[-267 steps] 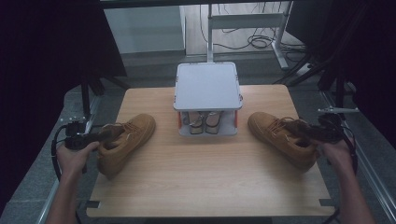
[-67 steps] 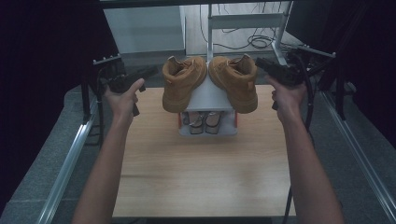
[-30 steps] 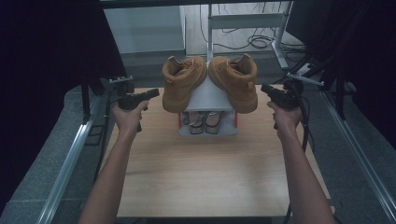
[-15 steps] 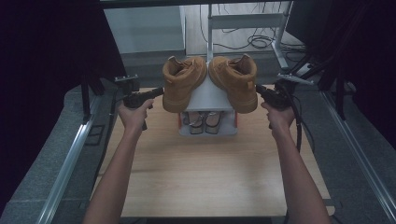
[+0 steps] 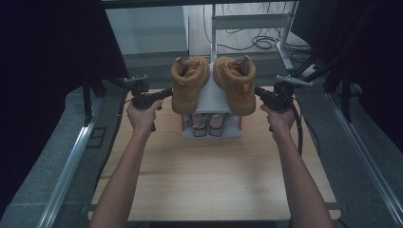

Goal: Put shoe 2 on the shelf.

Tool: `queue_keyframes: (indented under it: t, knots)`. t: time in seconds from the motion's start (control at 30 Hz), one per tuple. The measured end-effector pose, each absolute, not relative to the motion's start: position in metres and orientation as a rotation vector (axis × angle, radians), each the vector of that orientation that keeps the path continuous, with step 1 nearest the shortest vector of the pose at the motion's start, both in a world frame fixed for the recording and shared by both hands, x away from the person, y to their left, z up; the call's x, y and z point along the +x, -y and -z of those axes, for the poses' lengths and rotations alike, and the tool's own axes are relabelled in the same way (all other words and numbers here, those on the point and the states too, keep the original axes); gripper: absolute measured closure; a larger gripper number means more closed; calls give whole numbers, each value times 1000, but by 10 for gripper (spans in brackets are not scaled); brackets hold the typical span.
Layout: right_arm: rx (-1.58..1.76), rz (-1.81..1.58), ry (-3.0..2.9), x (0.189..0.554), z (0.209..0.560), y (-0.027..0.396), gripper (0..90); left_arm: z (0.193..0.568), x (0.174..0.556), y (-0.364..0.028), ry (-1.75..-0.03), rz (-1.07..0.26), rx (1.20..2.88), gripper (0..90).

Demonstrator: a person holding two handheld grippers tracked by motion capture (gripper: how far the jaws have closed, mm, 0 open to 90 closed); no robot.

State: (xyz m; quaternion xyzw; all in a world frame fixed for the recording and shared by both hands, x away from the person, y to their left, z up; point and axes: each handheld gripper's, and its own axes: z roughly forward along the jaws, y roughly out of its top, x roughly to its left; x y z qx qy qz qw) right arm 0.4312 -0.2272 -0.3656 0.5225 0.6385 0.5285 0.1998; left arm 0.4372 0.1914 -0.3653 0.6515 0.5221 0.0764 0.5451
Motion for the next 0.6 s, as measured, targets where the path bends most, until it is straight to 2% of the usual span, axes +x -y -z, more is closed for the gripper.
queue_keyframes:
  t: [0.6]
  knots:
    - [1482, -1465, -1795, 446, 367, 211, 896, 364, 446, -178, -1238, -155, 1550, 896]
